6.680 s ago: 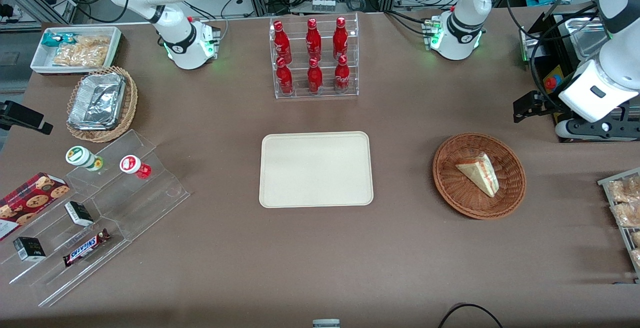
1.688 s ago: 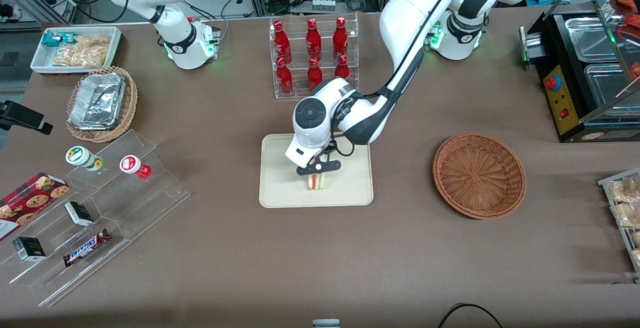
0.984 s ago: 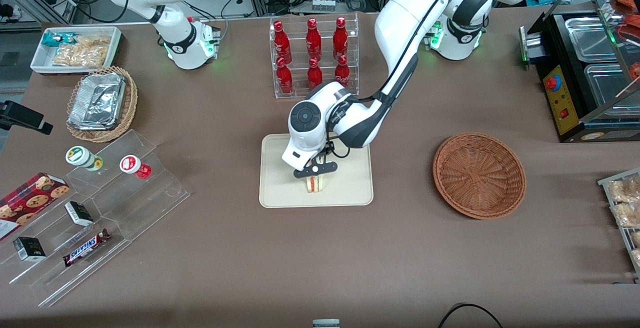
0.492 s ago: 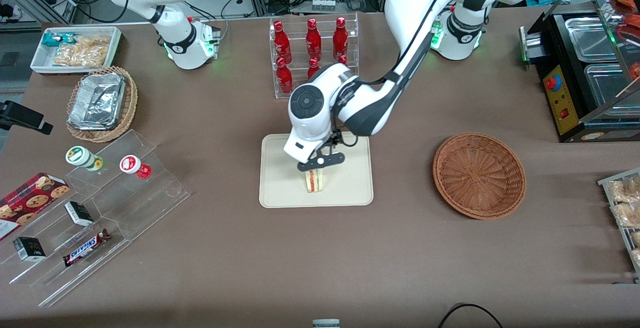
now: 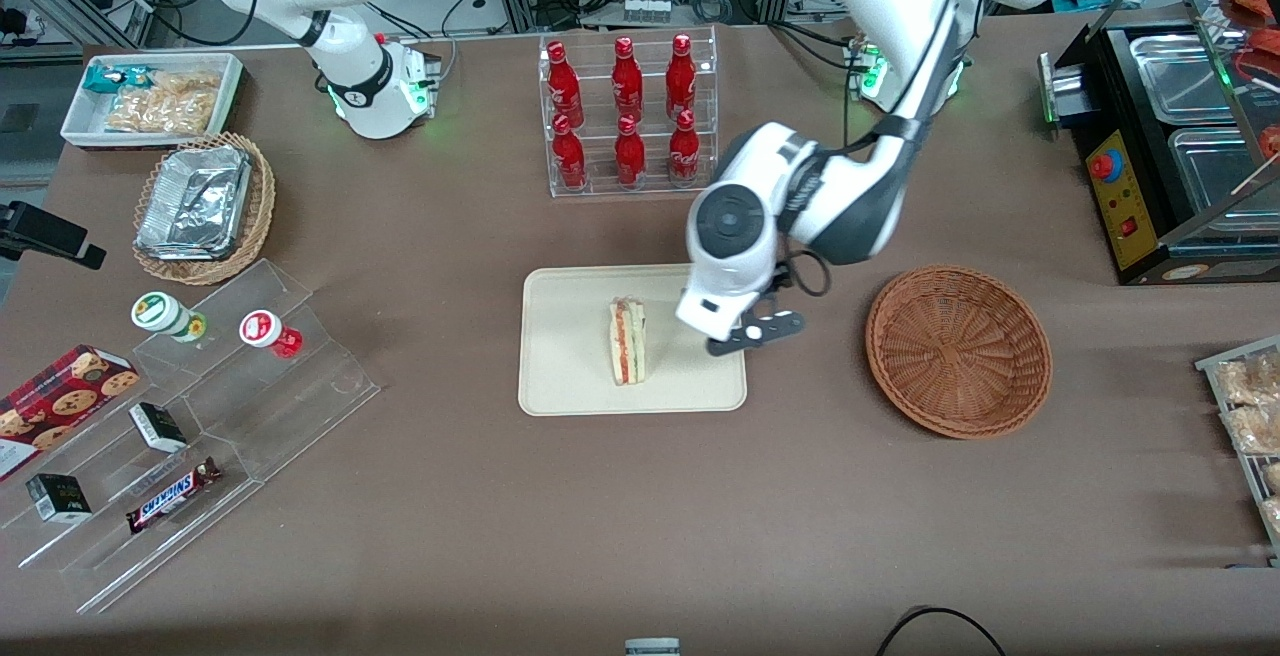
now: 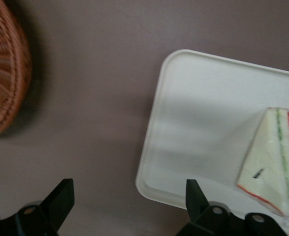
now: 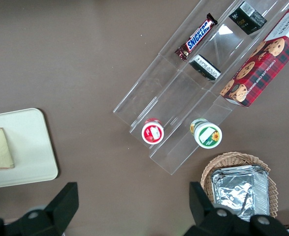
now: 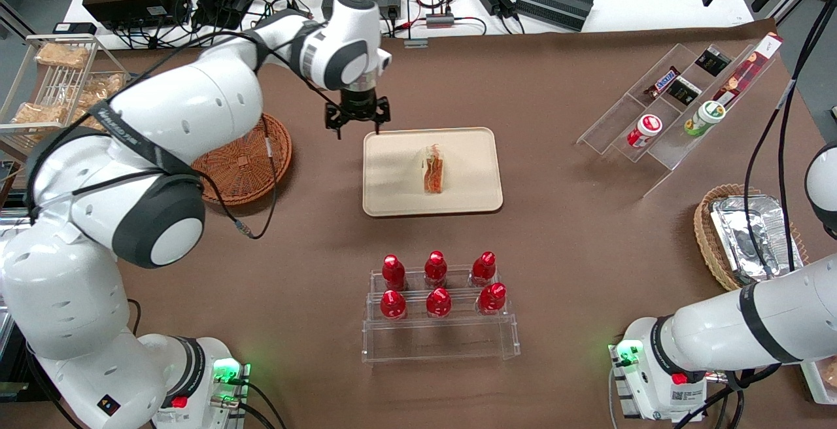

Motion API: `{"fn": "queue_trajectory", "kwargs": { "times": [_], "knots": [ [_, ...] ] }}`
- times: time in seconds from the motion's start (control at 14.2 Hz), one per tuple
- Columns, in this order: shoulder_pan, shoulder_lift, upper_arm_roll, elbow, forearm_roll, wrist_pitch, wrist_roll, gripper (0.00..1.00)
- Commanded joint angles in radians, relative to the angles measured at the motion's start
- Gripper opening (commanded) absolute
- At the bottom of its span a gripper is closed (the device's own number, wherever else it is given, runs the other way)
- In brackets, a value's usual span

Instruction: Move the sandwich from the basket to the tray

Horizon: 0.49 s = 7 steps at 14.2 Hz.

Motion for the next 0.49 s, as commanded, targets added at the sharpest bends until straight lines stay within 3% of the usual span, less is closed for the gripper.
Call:
{"fn": "queue_trajectory", "kwargs": {
  "times": [0.0,0.42],
  "knots": [
    [-0.011,-0.075,0.058,-0.073,-0.023,0.001,0.080,1.00],
    [-0.011,-0.167,0.169,-0.076,-0.021,-0.141,0.214,1.00]
  ]
}}
